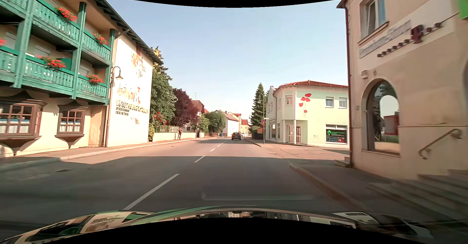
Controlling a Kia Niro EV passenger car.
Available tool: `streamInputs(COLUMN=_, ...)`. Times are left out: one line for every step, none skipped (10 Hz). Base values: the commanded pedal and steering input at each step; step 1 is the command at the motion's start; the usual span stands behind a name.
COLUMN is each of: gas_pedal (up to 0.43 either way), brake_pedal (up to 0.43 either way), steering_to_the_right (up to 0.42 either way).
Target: Follow the waypoints while adhering to traffic rules and regulations
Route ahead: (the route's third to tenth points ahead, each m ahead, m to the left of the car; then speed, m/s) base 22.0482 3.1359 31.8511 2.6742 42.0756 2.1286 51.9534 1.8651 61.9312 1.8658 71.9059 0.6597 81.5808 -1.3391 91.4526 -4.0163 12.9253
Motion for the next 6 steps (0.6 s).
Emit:
streamInputs(gas_pedal=0.157, brake_pedal=0.000, steering_to_the_right=-0.001)
streamInputs(gas_pedal=0.157, brake_pedal=0.000, steering_to_the_right=-0.001)
streamInputs(gas_pedal=0.138, brake_pedal=0.000, steering_to_the_right=-0.001)
streamInputs(gas_pedal=0.130, brake_pedal=0.000, steering_to_the_right=-0.001)
streamInputs(gas_pedal=0.118, brake_pedal=0.000, steering_to_the_right=-0.001)
streamInputs(gas_pedal=0.118, brake_pedal=0.000, steering_to_the_right=-0.001)
